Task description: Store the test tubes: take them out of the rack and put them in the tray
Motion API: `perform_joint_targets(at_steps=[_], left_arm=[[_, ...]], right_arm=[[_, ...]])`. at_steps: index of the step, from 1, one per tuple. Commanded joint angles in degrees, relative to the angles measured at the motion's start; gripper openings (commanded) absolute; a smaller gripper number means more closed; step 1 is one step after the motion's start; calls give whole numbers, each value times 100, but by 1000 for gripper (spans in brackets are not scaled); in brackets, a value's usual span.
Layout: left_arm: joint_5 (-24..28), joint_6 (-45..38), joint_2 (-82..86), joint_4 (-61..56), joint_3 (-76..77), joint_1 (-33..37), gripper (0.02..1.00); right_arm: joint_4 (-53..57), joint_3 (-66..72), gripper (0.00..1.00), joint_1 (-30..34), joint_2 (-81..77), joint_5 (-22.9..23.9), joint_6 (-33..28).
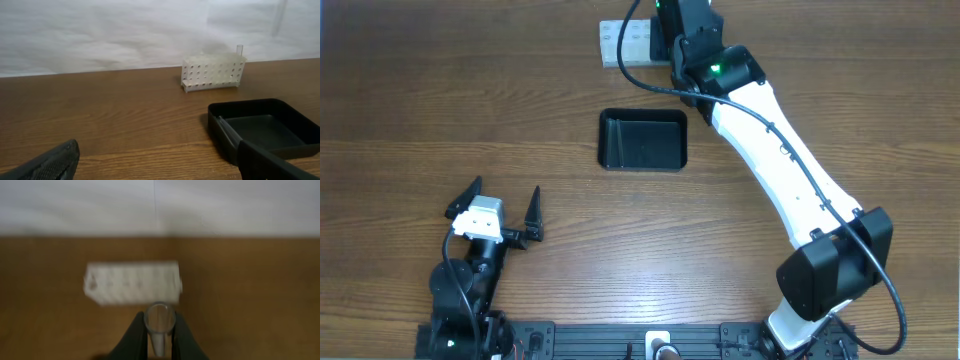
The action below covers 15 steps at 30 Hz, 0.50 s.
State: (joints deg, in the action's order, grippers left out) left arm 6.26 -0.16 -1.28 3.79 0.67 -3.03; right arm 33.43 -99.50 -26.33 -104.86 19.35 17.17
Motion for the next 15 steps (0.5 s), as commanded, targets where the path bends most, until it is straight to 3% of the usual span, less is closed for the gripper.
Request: perform_joint_targets(at_steps=[1,6,15], left_arm=[[76,63,52,4,-33,31,1000],[76,63,52,4,-33,31,1000],[76,63,52,4,-33,31,1000]], right_arm=[[654,31,12,-2,-129,-605,511],[817,341,12,-55,-223,-1202,560],[520,1073,12,-302,-413,-1235,918]])
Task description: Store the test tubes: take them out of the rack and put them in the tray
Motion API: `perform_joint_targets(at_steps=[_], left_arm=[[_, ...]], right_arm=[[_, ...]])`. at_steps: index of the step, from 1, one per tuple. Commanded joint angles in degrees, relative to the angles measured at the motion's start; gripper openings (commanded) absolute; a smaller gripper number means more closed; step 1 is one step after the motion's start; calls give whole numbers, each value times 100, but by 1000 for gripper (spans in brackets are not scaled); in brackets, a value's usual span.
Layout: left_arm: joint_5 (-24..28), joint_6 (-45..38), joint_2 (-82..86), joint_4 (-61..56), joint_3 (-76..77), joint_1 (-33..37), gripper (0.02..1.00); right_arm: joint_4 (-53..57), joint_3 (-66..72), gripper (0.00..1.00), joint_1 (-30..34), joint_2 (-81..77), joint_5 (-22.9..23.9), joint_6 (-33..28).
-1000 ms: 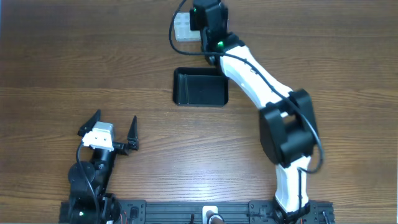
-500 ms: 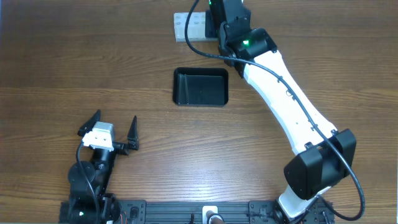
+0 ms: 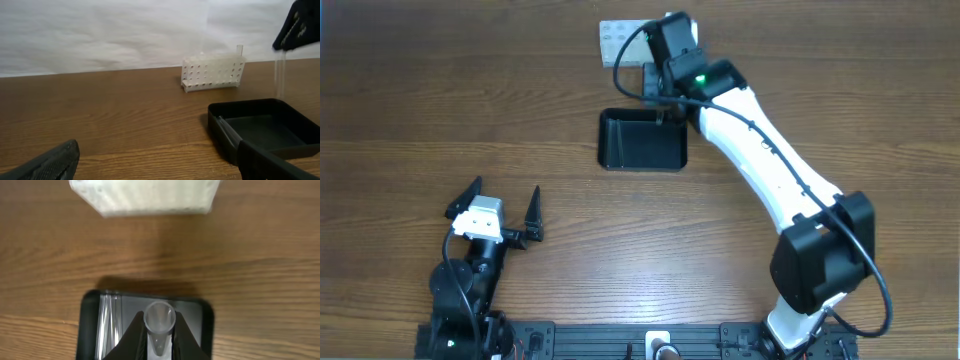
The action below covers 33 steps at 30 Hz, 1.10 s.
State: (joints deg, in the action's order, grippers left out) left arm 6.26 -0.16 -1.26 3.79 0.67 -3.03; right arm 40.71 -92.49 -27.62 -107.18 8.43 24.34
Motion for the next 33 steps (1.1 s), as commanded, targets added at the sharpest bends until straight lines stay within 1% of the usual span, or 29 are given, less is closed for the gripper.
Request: perform_joint_targets(at_steps=[1,6,11,22,29,33], left_arm=[[76,63,50,4,-33,31,1000],[76,63,50,4,-33,31,1000],[76,63,50,4,-33,31,1000],[76,63,50,4,-33,31,1000],[76,63,50,4,-33,31,1000],[76,63,50,4,-33,31,1000]], right_arm=[[-286,487,12,-205,-208,-155,208],[-474,793,12,-297,-262,-153,385],[-763,970,12,-323,-262,-153,439],[-1019,1211,18,-323,-275,-153,439],[-1220,1211,51,-385,-516,-153,439],[-1292,1209,42,-398,-719,-153,439]])
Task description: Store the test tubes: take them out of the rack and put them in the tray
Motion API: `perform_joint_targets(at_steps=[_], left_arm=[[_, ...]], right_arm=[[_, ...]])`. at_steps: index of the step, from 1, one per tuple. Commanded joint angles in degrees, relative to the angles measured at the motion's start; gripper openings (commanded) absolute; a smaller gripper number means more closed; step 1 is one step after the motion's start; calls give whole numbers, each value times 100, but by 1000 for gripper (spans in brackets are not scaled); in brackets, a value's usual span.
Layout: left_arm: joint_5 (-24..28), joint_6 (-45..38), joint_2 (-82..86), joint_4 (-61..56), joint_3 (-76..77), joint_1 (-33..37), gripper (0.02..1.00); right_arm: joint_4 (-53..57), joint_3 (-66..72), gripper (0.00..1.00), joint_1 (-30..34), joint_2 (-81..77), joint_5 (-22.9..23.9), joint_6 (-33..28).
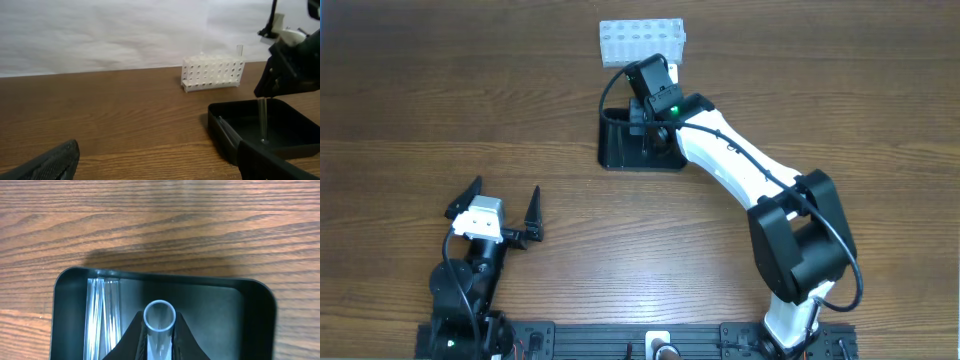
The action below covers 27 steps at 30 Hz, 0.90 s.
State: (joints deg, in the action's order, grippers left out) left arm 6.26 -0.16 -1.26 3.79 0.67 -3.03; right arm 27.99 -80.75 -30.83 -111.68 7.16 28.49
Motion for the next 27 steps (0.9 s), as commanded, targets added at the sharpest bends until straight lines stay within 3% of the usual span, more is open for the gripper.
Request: perform_joint_targets(at_steps=[1,14,19,27], left_arm=[[76,63,50,4,-33,31,1000],[76,63,50,4,-33,31,1000],[76,63,50,4,-33,31,1000],[76,63,50,4,-33,31,1000]], right_arm=[[-17,35,45,-74,-289,-26,24],[-83,35,130,-61,-308,-28,26],[-146,28,240,-61,-308,-79,22],[-120,-111,246,-42,-280,-348,15]])
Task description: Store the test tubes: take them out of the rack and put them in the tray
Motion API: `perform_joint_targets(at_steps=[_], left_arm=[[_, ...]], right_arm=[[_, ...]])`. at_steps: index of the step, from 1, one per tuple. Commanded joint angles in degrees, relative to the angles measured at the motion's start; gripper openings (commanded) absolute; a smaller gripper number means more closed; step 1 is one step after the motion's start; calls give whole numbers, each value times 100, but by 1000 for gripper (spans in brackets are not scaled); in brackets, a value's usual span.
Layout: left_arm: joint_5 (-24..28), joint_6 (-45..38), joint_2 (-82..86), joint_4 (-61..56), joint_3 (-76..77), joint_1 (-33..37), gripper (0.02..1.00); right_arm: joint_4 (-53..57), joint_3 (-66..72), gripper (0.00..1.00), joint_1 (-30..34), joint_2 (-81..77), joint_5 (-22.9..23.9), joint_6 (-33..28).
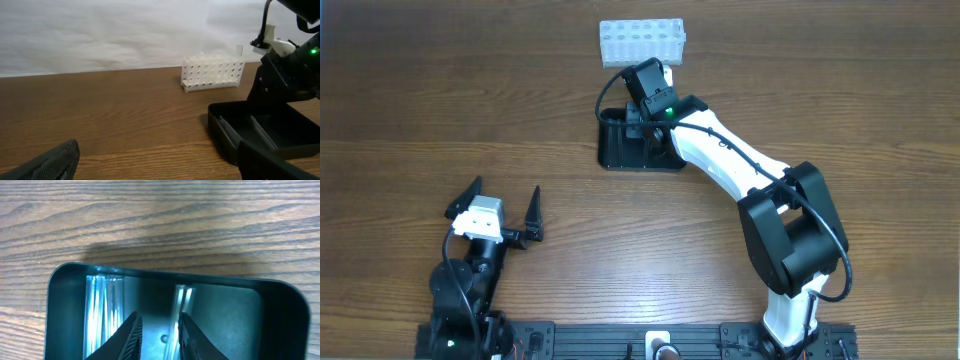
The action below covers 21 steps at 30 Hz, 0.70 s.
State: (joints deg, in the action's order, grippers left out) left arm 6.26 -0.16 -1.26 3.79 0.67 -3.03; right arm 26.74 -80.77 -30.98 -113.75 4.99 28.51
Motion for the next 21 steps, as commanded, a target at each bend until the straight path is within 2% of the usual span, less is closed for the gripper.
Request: perform_joint_targets(at_steps=[1,10,13,17,21], left_arm=[[76,63,50,4,-33,31,1000],[76,63,50,4,-33,31,1000],[76,63,50,4,-33,31,1000],[76,63,50,4,-33,31,998],[76,63,50,4,-33,31,1000]], right_arm=[[13,-129,244,-17,-55,-131,11],[107,-439,272,656,658,-131,-457],[-140,-450,386,909,949,-125,-997],[-743,-450,612,1126,1126,-125,-1786],[-1425,-450,741,1185,1073,-103,-2245]])
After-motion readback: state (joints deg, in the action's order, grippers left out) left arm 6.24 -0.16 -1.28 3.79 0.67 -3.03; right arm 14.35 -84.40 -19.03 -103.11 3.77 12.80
